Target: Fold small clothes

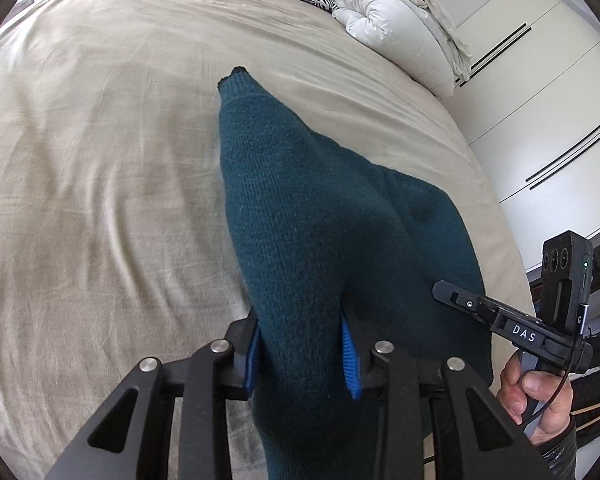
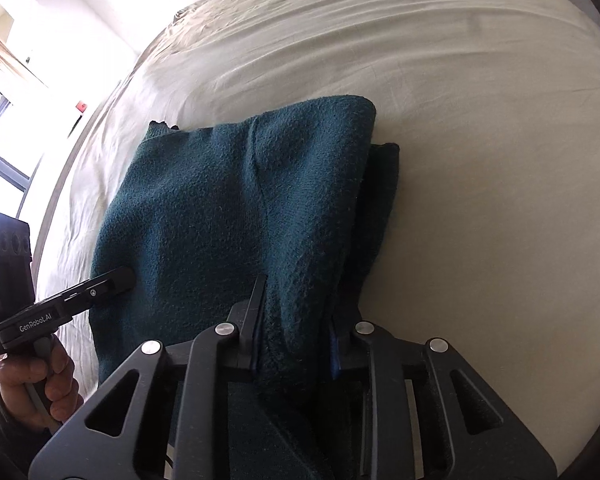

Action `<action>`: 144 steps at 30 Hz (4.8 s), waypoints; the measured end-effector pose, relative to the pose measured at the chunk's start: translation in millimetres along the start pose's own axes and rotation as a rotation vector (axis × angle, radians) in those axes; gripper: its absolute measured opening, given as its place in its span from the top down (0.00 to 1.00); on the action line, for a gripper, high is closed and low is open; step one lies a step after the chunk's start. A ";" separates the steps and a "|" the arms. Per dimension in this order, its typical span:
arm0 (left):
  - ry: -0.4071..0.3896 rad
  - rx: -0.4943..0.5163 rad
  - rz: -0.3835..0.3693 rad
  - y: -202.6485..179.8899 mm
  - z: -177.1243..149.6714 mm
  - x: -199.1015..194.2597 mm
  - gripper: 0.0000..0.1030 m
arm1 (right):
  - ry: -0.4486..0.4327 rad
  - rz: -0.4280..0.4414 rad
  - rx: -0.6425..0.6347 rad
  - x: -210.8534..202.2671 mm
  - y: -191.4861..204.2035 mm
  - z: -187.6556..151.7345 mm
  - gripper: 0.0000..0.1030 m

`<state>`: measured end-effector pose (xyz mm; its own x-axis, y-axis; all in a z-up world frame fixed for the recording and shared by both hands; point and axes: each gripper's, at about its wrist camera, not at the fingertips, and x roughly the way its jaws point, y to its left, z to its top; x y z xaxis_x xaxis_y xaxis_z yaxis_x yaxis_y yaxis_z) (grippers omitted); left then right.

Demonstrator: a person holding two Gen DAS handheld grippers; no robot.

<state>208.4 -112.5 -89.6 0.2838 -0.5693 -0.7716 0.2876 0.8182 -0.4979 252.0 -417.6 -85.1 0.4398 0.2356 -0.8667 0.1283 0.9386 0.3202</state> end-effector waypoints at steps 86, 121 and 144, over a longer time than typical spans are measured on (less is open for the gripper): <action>-0.035 -0.189 -0.032 174.6 -163.8 -171.5 0.48 | 0.244 0.504 0.310 45.1 123.3 -169.9 0.73; -0.623 0.292 0.371 43.5 -211.2 -306.9 0.00 | -0.059 0.384 0.062 -87.3 141.7 -210.3 0.69; -0.650 0.137 0.596 -6.3 -210.9 -366.7 0.00 | -0.691 -0.061 -0.253 -297.2 308.0 -205.6 0.00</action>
<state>-90.3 108.1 113.0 0.8716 -0.0196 -0.4898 0.0217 0.9998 -0.0013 -22.0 -146.7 192.4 0.9086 0.0472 -0.4150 -0.0020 0.9941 0.1086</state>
